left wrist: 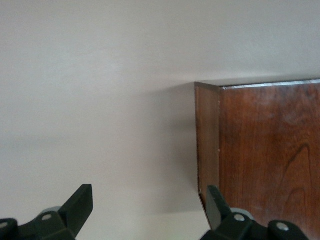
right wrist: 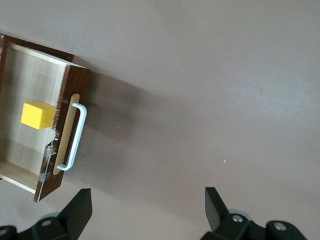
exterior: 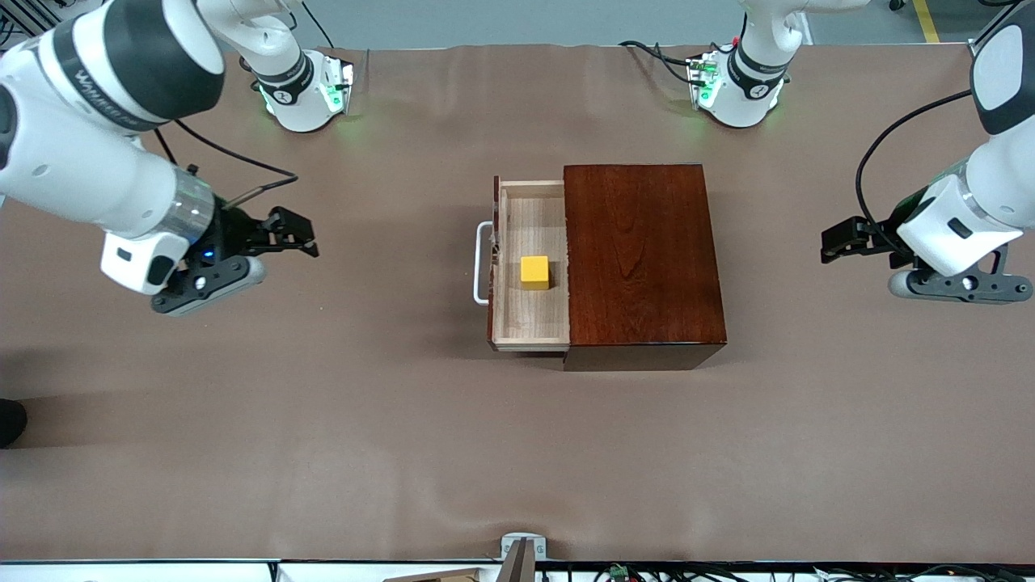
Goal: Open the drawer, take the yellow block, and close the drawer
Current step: 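Move the right gripper over the open drawer above the yellow cube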
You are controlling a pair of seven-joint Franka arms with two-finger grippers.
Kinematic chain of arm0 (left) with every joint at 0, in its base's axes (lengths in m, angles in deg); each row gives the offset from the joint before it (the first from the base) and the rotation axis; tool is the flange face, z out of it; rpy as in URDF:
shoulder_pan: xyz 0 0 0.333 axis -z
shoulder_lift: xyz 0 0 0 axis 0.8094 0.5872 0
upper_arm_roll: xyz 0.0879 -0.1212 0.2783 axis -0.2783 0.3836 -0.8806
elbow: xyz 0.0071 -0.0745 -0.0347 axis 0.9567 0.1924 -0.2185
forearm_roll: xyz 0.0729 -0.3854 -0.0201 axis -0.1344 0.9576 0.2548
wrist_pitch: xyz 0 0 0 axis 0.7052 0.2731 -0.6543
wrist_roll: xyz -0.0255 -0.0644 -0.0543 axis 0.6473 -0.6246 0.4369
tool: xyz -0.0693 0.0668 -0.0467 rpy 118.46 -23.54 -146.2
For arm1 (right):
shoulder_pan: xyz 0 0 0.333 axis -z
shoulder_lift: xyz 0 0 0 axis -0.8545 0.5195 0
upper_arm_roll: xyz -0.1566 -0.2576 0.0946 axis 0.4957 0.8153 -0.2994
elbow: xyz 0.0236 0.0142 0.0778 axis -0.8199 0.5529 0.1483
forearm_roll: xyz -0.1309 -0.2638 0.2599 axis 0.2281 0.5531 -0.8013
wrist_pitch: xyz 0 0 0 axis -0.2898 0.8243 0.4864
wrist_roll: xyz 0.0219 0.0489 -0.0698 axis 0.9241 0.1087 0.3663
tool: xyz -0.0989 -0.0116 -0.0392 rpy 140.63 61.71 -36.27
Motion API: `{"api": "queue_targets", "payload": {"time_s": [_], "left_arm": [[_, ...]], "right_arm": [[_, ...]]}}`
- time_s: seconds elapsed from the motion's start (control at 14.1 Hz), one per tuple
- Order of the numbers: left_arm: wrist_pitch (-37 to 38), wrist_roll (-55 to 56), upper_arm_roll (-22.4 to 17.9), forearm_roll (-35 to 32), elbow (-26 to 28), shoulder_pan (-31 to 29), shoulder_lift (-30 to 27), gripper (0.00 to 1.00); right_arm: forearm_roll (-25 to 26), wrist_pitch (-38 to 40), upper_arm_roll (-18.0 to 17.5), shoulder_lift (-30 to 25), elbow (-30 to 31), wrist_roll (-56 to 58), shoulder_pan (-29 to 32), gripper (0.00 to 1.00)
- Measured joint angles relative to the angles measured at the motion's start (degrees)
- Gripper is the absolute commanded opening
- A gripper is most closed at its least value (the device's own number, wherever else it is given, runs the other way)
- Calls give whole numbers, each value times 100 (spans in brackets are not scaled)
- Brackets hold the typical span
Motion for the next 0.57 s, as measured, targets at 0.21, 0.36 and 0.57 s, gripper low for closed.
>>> {"api": "queue_targets", "payload": {"time_s": [0.21,0.36,0.57], "left_arm": [[-54,189,-432,0,-24,364,-59,100],[-54,200,-443,0,-36,350,-145,100],[-23,192,-201,0,-36,85,-285,100]], "right_arm": [[0,-104,-2,4,4,17,-206,100],[0,-105,-2,13,11,219,-283,100],[0,-134,-2,70,16,705,-334,100]]}}
